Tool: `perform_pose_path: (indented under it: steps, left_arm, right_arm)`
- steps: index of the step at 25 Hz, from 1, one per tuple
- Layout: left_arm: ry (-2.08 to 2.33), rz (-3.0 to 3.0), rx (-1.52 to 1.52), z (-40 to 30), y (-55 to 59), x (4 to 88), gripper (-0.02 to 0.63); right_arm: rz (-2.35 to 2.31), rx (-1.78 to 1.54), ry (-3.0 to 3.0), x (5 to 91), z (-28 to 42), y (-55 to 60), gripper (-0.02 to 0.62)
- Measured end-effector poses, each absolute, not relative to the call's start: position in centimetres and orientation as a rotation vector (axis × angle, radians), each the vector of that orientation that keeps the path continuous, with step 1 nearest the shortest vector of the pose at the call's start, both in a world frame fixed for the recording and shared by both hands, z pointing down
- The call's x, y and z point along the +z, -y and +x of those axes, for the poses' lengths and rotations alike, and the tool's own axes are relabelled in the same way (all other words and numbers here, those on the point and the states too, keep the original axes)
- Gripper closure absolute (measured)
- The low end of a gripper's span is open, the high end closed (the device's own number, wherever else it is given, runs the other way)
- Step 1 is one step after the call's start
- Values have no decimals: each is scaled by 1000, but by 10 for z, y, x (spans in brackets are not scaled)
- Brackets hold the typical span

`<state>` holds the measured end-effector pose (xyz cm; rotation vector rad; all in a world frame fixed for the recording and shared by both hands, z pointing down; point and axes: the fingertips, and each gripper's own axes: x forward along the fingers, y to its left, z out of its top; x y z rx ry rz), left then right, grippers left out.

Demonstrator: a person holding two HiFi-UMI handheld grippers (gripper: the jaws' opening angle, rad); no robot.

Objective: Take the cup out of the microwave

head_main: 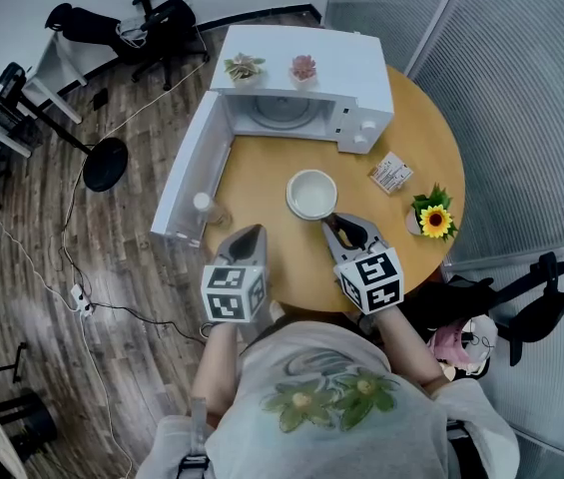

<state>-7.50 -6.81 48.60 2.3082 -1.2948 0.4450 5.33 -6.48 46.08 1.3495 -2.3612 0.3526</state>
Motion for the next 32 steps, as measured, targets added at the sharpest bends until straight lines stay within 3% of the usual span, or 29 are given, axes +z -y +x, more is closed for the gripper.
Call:
perform_pose_path:
  steps: [32]
  left_arm:
    - [1416, 2180, 471, -115, 51, 505, 604]
  right_arm:
    - [1073, 430, 2348, 530, 11, 47, 525]
